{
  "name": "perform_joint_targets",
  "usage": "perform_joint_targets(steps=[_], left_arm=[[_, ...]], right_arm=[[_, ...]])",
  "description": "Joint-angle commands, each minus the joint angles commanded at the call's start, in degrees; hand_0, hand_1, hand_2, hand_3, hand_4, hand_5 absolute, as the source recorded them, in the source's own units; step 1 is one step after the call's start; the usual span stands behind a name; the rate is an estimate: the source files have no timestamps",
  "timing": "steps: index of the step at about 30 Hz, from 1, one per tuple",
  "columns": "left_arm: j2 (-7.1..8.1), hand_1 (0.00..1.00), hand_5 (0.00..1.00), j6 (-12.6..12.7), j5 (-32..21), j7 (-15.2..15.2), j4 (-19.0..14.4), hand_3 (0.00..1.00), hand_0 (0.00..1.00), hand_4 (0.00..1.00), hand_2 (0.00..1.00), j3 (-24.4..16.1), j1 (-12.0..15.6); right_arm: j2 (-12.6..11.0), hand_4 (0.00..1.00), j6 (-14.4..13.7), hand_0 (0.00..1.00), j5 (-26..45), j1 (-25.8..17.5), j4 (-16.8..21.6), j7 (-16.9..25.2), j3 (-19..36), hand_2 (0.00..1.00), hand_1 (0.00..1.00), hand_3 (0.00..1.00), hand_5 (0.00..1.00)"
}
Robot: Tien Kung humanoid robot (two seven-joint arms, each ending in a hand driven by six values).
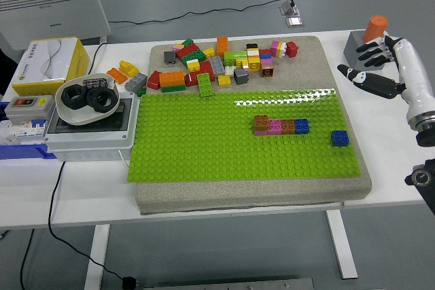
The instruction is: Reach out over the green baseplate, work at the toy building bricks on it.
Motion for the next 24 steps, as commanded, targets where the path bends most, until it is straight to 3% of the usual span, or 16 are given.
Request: perform_joint_targets(steps=[1, 2, 7, 8, 13, 14, 16, 20, 24], left_arm=[[-0.06, 0.706, 0.307, 0.09, 0.07, 0.09, 0.02, 0.453, 0.764, 0.67, 0.625, -0.07, -0.03], [-0.12, 0.707, 0.307, 0.19, 0.11, 0.14, 0.03, 0.461, 0.765, 0.674, 0.628, -0.14, -0.05], [-0.4, 0.707, 0.307, 0.64, 0.51, 0.45, 0.19, 0.461, 0.765, 0.674, 0.628, -0.91, 0.02], [-0.43, 0.707, 0.317, 0.62, 0.51, 0.57, 0.28, 0.463, 0.765, 0.667, 0.626, -1.19, 0.07], [-0.48, 0.707, 0.317, 0.24, 0.51, 1.32, 0.68, 0.463, 0.765, 0.667, 0.626, -2.41, 0.3], [-0.39, 0.707, 0.318, 0.22, 0.51, 1.37, 0.69, 0.466, 0.766, 0.659, 0.625, -2.61, 0.31], [-0.31, 0.707, 0.318, 0.49, 0.51, 1.29, 0.67, 0.466, 0.766, 0.659, 0.625, -2.85, 0.32], [-0.36, 0.707, 0.316, 1.61, 0.51, 0.92, 0.59, 0.466, 0.765, 0.662, 0.625, -3.09, 0.46], [-0.34, 0.707, 0.316, 2.5, 0.51, 0.83, 0.59, 0.466, 0.765, 0.662, 0.625, -3.62, 0.63]], right_arm=[[-0.33, 0.792, 1.78, 0.543, -1.98, 0.01, 0.6, -1.62, -0.32, 0.556, 0.494, 0.478, 0.228], [-0.63, 0.78, 3.44, 0.602, -3.87, 0.03, 1.1, -3.03, -0.55, 0.654, 0.557, 0.496, 0.207], [-2.91, 0.78, 11.92, 0.602, -12.17, 0.27, 4.91, -10.39, -1.69, 0.654, 0.557, 0.496, 0.207], [-3.45, 0.767, 13.83, 0.776, -13.77, 0.33, 5.83, -12.01, -1.98, 0.804, 0.774, 0.657, 0.163], [-5.24, 0.767, 21.57, 0.776, -18.04, 0.13, 9.25, -18.72, -3.95, 0.804, 0.774, 0.657, 0.163], [-5.17, 0.753, 23.45, 0.868, -18.11, -0.04, 9.6, -20.4, -4.41, 0.899, 0.894, 0.697, 0.113], [-4.75, 0.753, 26.46, 0.868, -17.89, -0.23, 9.76, -23.06, -4.89, 0.899, 0.894, 0.697, 0.113], [-3.92, 0.756, 31.35, 0.893, -17.48, -0.42, 9.84, -27.09, -5.24, 0.901, 0.912, 0.687, 0.122], [-3.61, 0.756, 32.93, 0.893, -17.02, -0.63, 9.11, -27.53, -5.82, 0.901, 0.912, 0.687, 0.122]])
